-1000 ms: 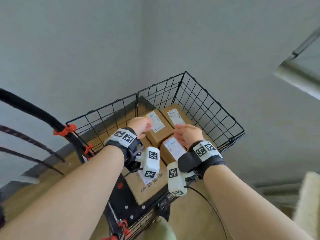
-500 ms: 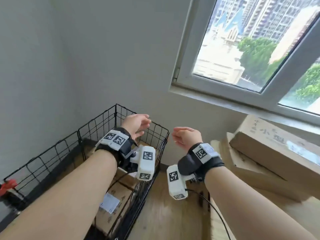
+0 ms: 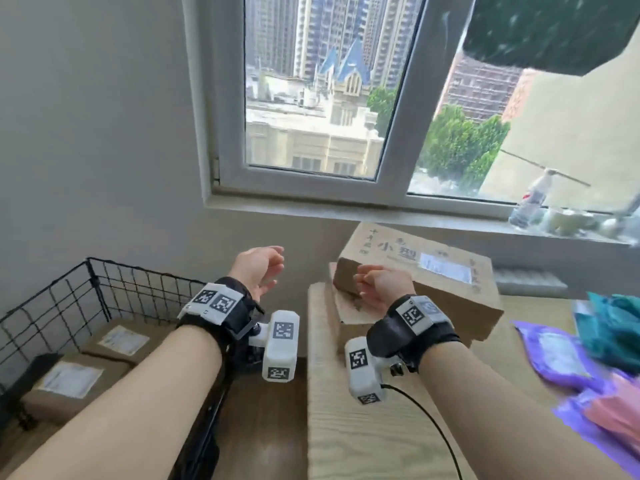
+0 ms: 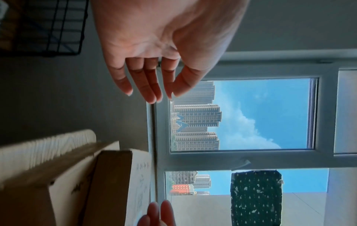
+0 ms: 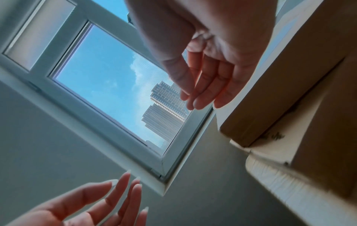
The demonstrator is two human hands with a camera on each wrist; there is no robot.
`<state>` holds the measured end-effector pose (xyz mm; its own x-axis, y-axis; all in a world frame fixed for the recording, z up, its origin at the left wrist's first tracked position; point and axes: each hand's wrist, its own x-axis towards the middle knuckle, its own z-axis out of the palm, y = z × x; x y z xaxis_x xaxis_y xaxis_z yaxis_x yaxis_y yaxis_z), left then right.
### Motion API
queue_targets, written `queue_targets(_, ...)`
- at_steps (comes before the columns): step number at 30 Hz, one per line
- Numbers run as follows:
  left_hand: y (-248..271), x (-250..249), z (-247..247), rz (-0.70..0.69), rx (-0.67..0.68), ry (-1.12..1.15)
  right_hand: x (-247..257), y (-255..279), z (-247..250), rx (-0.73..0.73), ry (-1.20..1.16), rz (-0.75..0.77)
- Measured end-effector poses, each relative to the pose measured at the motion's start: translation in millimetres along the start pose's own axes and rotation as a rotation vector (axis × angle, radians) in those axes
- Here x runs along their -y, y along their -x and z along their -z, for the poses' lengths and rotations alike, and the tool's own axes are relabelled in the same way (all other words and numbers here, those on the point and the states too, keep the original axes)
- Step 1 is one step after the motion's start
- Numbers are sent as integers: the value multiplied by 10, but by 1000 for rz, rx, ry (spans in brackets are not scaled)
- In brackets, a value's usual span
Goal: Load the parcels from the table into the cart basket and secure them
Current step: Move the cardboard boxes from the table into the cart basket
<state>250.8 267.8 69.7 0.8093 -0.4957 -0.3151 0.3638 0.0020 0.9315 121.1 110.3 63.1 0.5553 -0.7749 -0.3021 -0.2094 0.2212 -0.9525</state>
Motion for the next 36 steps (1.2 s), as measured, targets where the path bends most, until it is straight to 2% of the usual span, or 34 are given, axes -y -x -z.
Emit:
queue_targets(5,-114,265,-1085,43,9,-7,49,-453,1075,-85,4,1)
queue_targets(11,-302,595,-2182,129,-36,-15,32,-1084,2167,-108,-22,-10)
queue_targets(15,-384,821,-2645,207,-90,1,-19,-1465,2736,-157,-26,-12)
queue_targets(19,-408,1030,-2876,284,-142,18,-138,-1688,3177,-281,56,-15)
queue_targets(24,-464,1128,-3115,314,-215,40,-391,-1957,3482,-326,105,-94)
queue_targets(32,-512,1300,-3357,373,-243,78,-640,-2135,3551,-62,102,-307)
queue_targets(36,-562,1358,-3383,390,-253,125,-652,-2240,3400,15,0,-367)
